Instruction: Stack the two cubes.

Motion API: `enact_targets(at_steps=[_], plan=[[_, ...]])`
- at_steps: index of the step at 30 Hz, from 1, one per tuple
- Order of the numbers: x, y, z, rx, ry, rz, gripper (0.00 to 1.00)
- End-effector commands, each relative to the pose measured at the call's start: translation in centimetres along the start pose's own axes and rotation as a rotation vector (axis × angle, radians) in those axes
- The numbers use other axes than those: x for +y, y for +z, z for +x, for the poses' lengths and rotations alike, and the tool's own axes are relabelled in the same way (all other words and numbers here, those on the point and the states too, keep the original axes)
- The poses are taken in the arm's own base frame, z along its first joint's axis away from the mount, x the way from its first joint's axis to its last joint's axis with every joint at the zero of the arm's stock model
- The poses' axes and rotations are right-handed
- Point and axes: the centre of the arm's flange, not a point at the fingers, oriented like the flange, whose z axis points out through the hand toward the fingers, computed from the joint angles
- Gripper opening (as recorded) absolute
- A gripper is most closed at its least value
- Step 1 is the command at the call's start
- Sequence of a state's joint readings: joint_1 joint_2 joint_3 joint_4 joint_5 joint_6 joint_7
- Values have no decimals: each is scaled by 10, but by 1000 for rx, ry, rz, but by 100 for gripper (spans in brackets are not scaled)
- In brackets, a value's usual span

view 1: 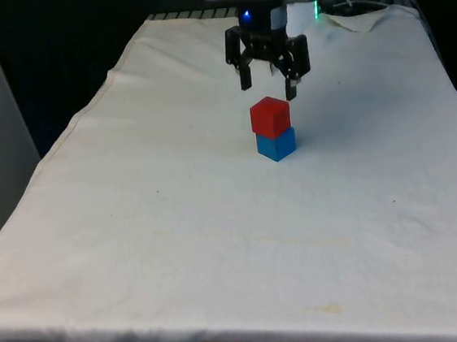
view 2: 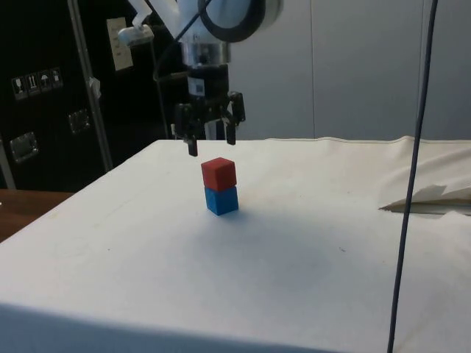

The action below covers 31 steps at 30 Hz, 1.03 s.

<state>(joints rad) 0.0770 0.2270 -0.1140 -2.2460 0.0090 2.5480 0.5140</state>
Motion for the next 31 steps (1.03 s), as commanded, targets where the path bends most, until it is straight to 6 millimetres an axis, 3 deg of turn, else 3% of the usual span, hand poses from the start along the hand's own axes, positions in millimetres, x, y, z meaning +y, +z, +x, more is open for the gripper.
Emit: enact_targets(at_steps=[1,3,11,26,31], plan=[[-2,-7,0,2,0,-7,100],[-2,-7,1,2,-3,2,100],[-10,-46,2,10,-22,1,100],[-19,-100,2,28,-55,5,100],[-19,-108,2,34,-58,13,100]])
